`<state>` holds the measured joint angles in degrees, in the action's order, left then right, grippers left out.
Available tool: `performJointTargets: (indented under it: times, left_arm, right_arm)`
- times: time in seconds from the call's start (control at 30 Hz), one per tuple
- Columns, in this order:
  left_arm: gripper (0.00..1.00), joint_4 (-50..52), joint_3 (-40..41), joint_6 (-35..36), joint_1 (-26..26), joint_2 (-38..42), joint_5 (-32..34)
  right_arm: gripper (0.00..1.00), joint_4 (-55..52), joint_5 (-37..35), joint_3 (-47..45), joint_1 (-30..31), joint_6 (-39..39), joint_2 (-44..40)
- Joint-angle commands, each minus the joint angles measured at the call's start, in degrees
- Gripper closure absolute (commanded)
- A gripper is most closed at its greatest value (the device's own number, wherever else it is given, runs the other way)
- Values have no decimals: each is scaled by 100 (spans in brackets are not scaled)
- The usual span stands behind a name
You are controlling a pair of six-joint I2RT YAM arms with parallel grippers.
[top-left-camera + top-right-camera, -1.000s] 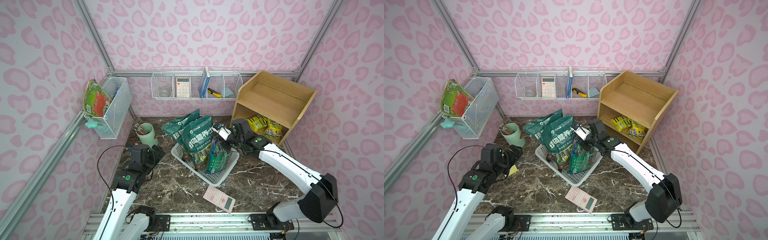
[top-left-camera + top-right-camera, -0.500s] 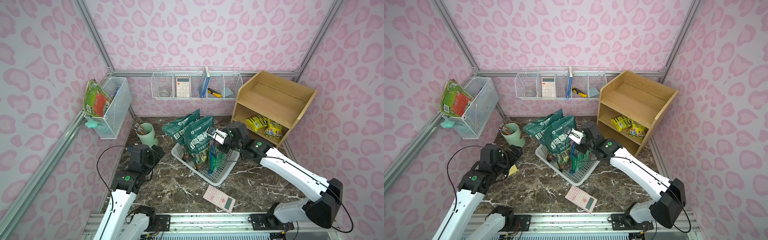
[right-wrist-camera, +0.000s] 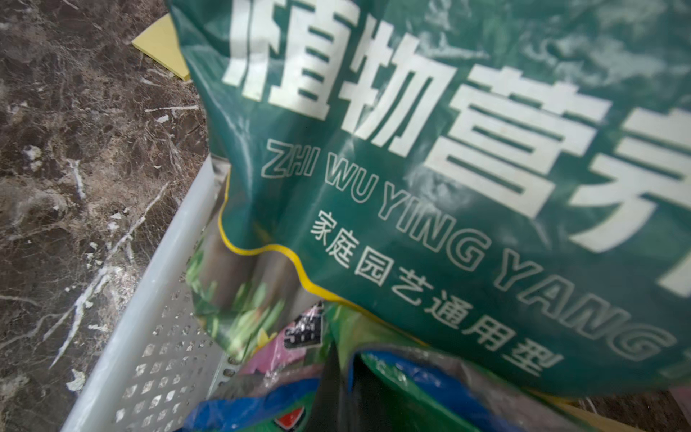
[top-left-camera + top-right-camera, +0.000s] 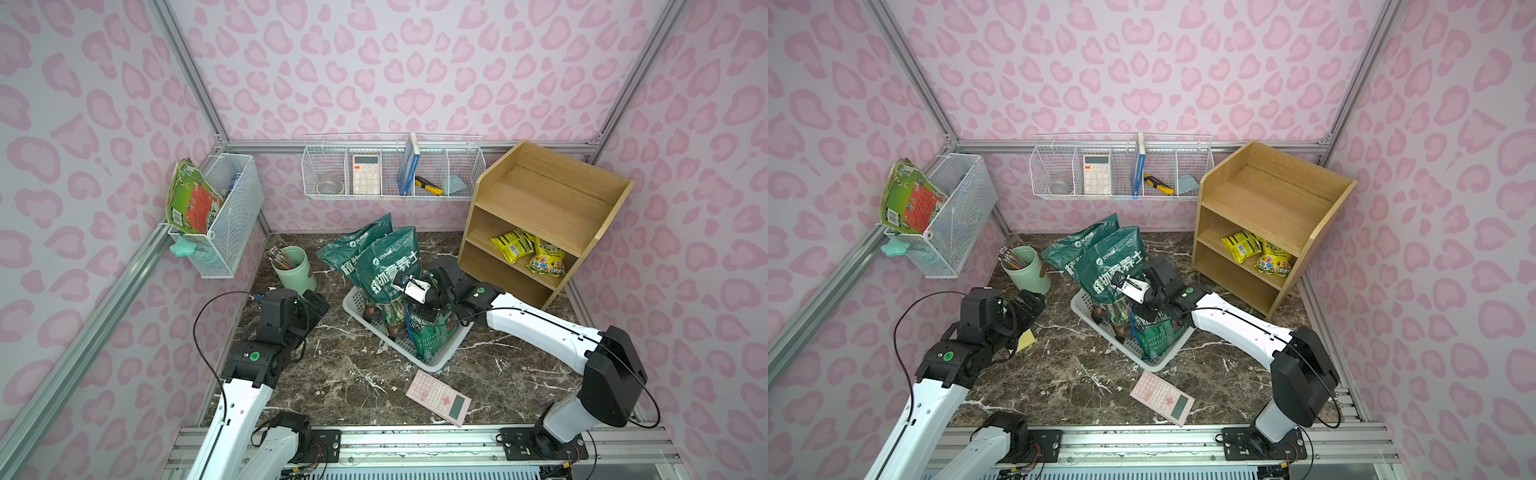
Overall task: Take down the fertilizer bag from the shelf
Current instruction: Place the fertilizer bag in the storage box, then pick up the fertilizer bag from the shelf.
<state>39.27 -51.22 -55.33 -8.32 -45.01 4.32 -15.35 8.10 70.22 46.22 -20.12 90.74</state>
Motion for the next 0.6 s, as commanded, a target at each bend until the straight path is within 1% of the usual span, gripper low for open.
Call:
performJointTargets:
  times: [0.0,0.07,0.13,0.17,0.2,0.27,0.3,0.33,0.4,0.5,0.57]
  left_arm:
    - [1,-58,-33,26,5,5,17]
    - [1,-60,-41,39,4,10,17]
    - [1,-57,-42,38,1,10,17]
    - [1,-57,-44,33,5,10,12]
    - [1,-59,-39,36,1,5,8]
    - [1,-57,-30,32,5,10,1]
    - [1,-59,-37,31,5,10,-1]
    - [1,-52,-29,27,2,10,-1]
    - [1,-59,-28,31,5,9,8]
    - [1,-56,-33,13,5,10,-10]
    - [1,-67,-31,32,5,10,-16]
  right_arm:
    - [92,887,157,-153,-19,395,-88]
    - [77,927,199,-201,-49,464,-130]
    - [59,1148,180,-397,-105,590,-294]
    - [49,1335,118,-570,-133,677,-436]
    - [40,1528,16,-731,-176,804,-590]
    - [33,1873,-218,-1036,-260,1097,-911]
    - [22,2068,-377,-1217,-315,1278,-1117]
    - [16,2228,-476,-1412,-374,1457,-1336]
    - [9,2545,-632,-1799,-495,1790,-1746]
    - [4,3178,-1257,-2521,-471,1945,-2428]
    - [1,3479,-1596,-2841,-446,2165,-2756]
